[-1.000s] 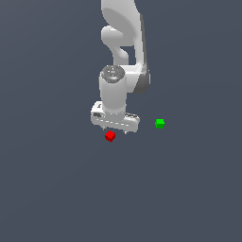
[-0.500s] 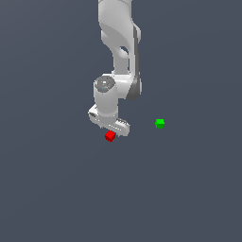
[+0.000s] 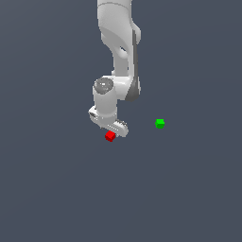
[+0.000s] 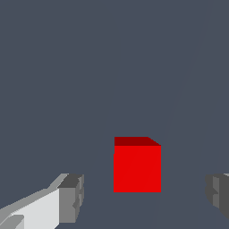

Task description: Stack the red cube on top of the green cube.

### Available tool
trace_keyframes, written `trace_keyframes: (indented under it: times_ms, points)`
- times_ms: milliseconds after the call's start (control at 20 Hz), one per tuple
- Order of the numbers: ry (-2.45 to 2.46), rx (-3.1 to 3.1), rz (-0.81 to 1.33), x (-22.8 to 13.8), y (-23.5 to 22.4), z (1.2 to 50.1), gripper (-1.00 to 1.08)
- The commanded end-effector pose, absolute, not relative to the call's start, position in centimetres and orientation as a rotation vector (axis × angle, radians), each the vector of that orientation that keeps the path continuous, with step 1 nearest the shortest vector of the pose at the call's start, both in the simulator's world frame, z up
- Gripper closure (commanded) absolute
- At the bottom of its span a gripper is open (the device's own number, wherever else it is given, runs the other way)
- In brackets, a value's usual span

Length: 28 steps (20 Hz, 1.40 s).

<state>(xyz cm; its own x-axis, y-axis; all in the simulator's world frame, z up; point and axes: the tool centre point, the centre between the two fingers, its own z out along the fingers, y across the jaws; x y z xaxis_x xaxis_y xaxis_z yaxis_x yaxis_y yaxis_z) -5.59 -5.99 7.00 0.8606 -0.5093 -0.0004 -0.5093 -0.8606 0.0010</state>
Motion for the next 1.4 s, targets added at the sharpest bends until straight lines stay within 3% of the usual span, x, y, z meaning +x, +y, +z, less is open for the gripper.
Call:
trace_keyframes:
  times_ms: [0,800,850,1350]
  points:
    - [-0.829,3.029,-0.001,-5.6,-6.0,6.9,-0.92]
    - [-0.831,3.03,0.0,-5.6,-6.0,2.0,-0.92]
    - [-0.831,3.03,0.0,-5.6,-6.0,2.0,1.08]
    - [-0.83,3.03,0.0,-5.6,-5.9,2.0,1.08]
